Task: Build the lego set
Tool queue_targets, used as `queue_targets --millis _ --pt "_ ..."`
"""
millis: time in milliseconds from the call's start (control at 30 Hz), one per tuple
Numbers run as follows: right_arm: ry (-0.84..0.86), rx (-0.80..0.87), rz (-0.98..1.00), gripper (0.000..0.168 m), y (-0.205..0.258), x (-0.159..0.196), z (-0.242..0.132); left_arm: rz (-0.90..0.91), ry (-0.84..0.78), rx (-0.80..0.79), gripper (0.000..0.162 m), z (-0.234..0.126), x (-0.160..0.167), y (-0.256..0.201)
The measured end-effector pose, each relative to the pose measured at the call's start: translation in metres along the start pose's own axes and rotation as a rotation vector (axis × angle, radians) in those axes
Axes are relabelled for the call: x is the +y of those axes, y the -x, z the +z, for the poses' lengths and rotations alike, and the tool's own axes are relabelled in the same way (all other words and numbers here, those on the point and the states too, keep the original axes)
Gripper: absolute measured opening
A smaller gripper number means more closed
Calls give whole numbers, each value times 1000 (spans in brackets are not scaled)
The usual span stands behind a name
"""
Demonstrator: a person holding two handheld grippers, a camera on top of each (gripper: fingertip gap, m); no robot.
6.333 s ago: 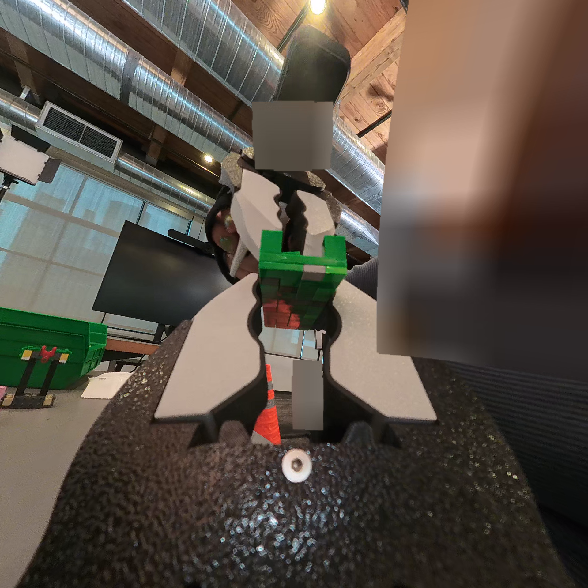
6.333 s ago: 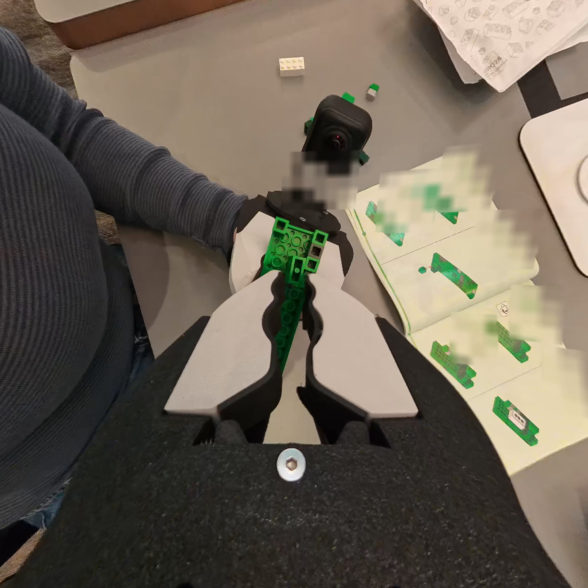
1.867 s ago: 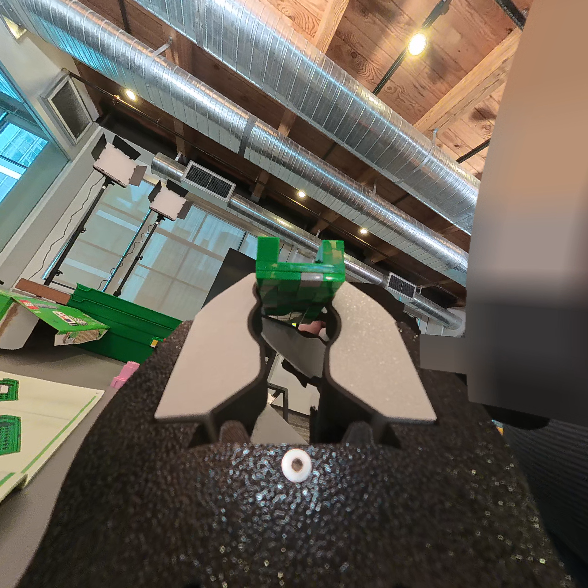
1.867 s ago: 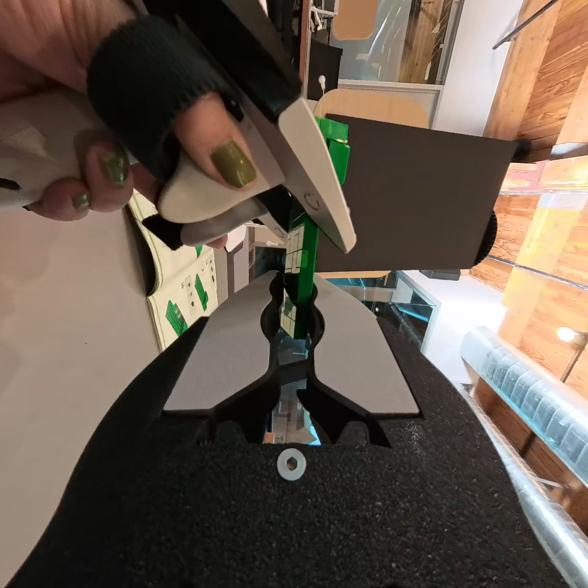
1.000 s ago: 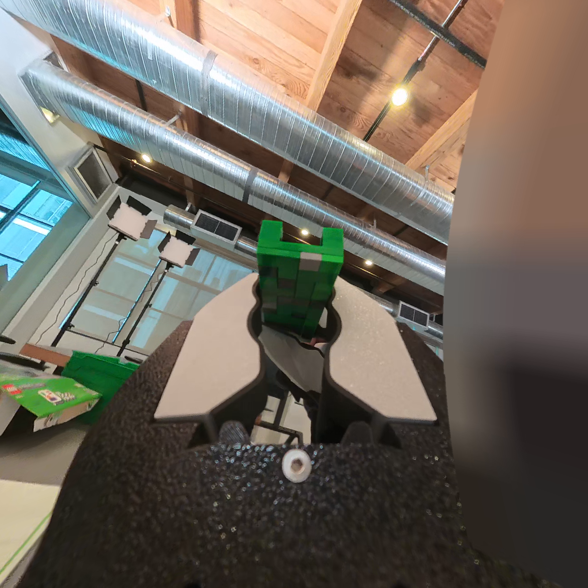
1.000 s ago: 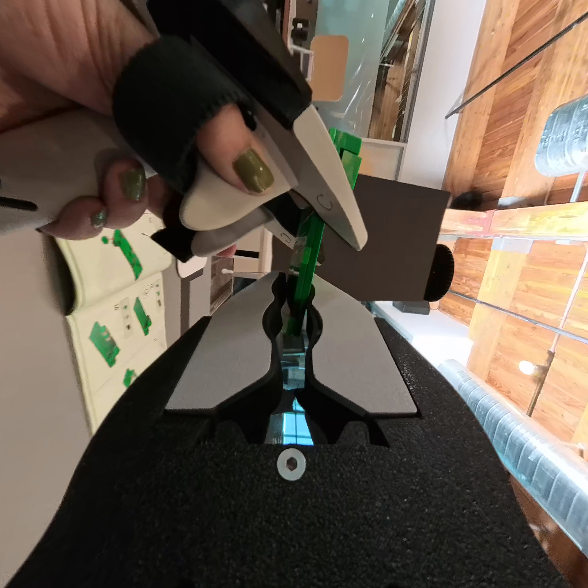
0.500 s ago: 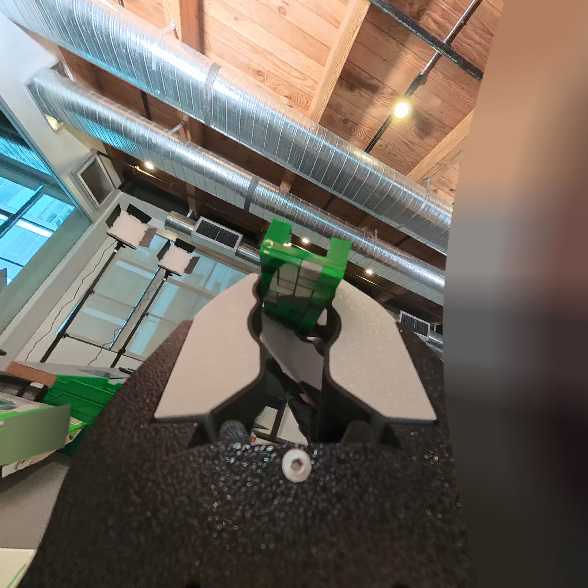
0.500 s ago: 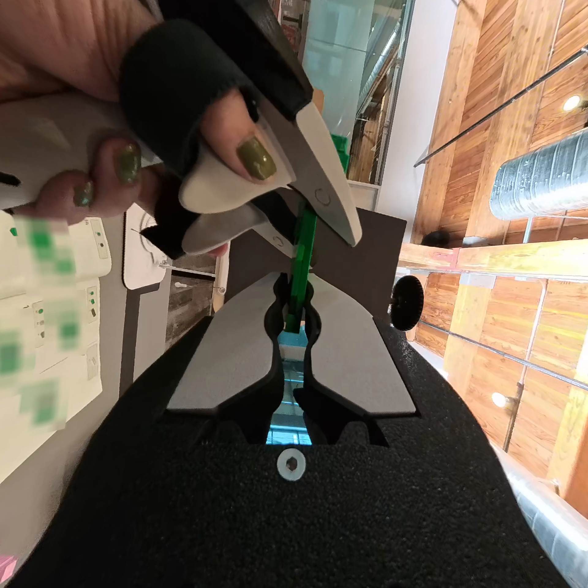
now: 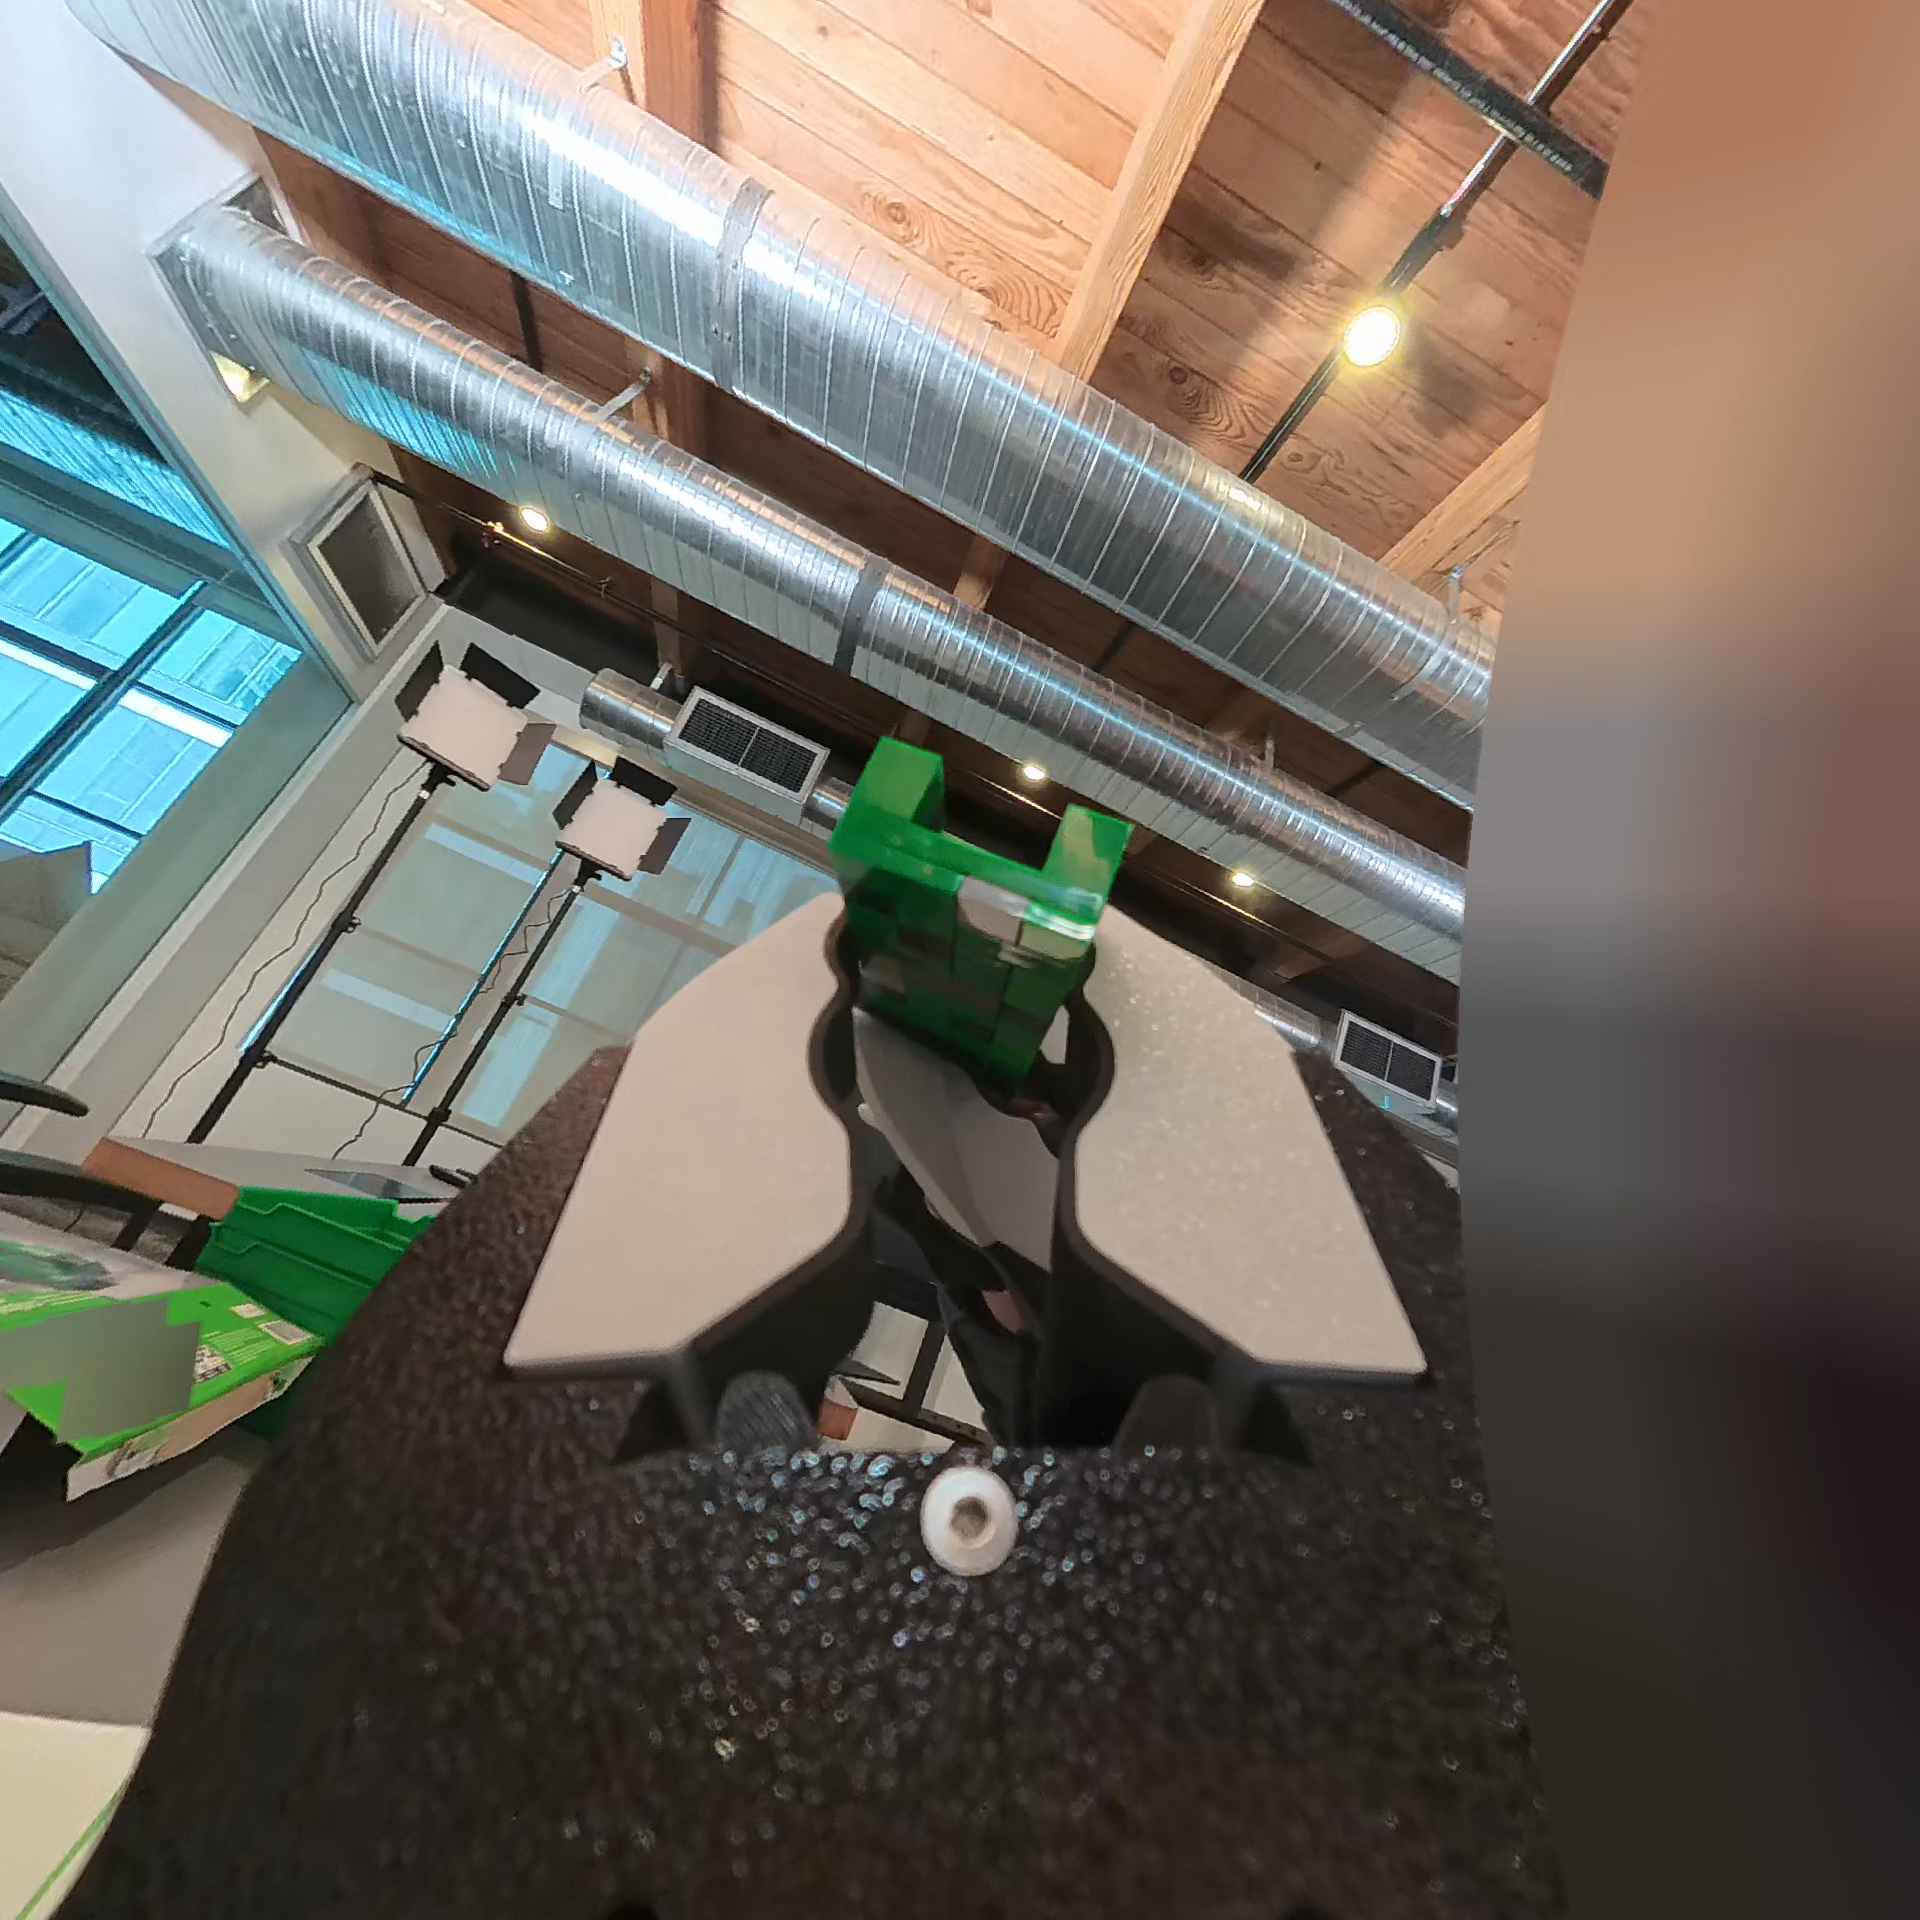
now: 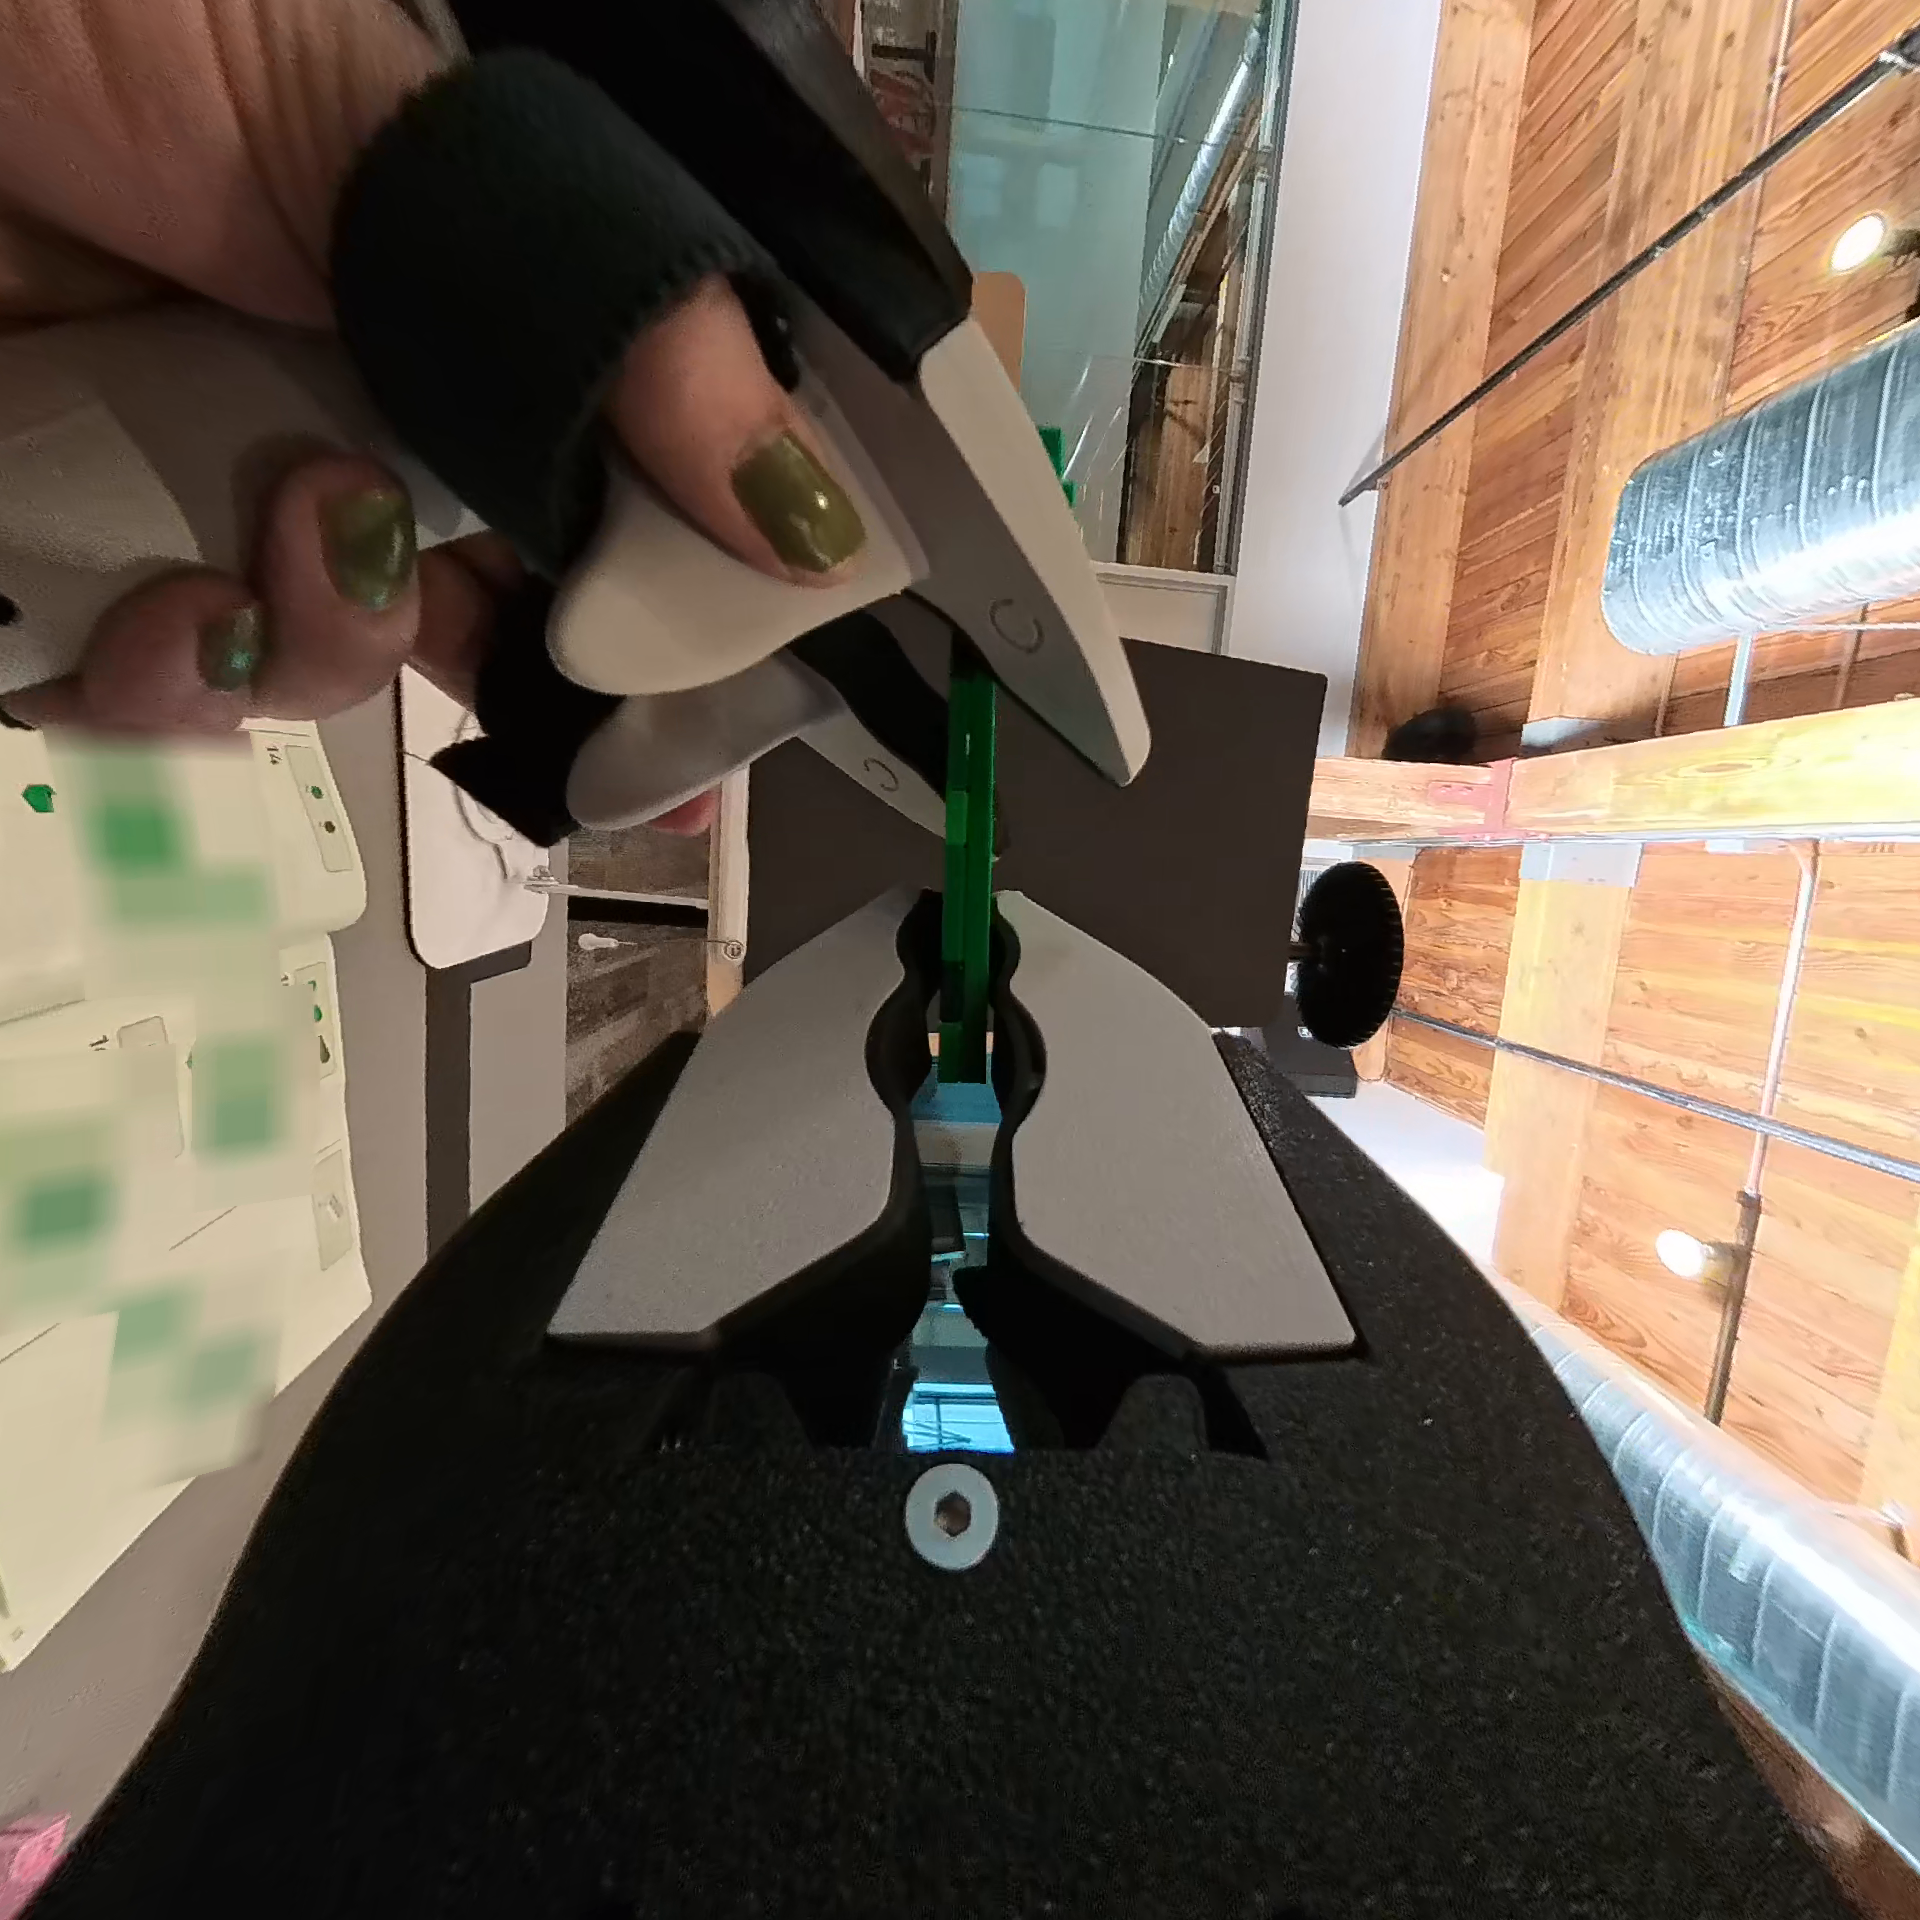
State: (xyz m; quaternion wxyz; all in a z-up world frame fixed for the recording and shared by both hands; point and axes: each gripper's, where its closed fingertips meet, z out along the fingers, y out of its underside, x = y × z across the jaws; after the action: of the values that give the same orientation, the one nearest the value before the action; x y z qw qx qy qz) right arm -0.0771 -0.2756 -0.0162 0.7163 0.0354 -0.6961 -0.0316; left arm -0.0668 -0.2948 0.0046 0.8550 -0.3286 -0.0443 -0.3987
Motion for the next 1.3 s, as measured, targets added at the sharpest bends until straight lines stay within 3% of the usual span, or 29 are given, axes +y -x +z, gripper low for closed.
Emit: queue_targets --millis 333,500,600,733,800,867,1100,1300 --pt "4 -28 81 6 8 3 1 -26 21 -27 55 -7 3 8" --pt "5 -55 118 7 9 6 0 0 130 -31 68 -18 26 5" --pt "13 -74 130 7 10 10 -2 270 284 -136 72 -42 43 9" --pt "20 -112 150 7 9 14 -5 987 517 -318 73 -70 15 16" --pt "14 -138 162 7 10 13 -6 1324 635 -311 73 -68 -7 10" --pt "7 -162 165 7 10 12 -7 1533 735 -216 74 -59 -20 -2" --pt "-42 -229 204 7 4 0 -12 1872 1058 135 69 -33 -17 -13" --pt "-66 -253 195 7 -2 -8 -17 1923 1088 283 49 -22 -7 -26"
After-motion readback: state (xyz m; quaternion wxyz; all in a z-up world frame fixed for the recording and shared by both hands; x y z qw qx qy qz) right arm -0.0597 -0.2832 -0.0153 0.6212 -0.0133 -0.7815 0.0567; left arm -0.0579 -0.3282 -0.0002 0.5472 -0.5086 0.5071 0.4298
